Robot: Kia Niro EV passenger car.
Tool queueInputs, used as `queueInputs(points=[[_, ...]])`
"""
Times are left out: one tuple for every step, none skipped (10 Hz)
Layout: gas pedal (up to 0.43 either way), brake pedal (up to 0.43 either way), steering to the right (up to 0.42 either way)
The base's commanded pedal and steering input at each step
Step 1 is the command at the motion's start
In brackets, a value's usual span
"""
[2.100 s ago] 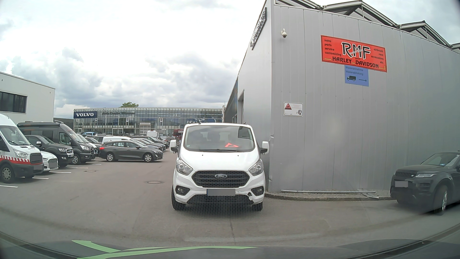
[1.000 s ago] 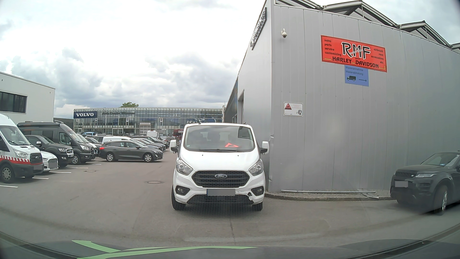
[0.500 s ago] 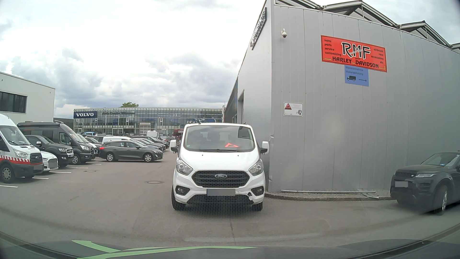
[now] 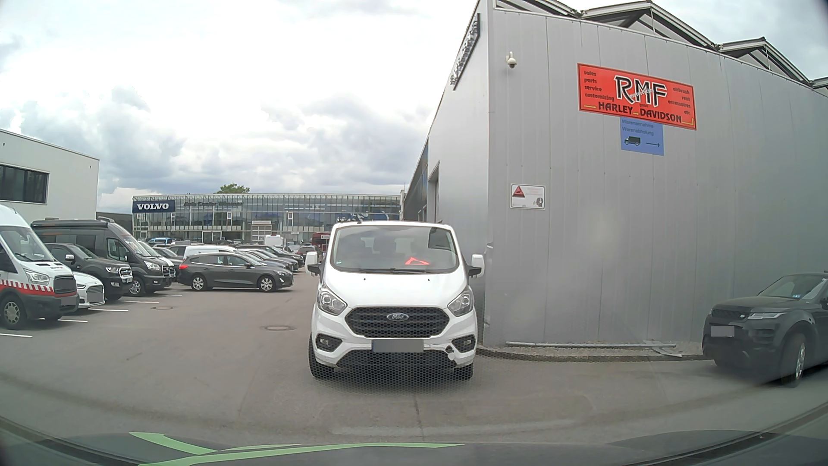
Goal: Follow the waypoints while adhering to traffic rules and regulations
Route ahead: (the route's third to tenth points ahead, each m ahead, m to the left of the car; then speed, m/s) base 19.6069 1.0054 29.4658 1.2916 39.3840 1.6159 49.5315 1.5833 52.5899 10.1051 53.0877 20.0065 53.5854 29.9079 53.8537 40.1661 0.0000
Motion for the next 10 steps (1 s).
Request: queueInputs(points=[[0.0,0.463,0.006],[0.0,0.463,0.006],[0.0,0.457,0.005],[0.0,0.463,0.006],[0.0,0.463,0.006],[0.0,0.463,0.006],[0.0,0.463,0.006],[0.0,0.463,0.006],[0.0,0.457,0.006],[0.0,0.463,0.006]])
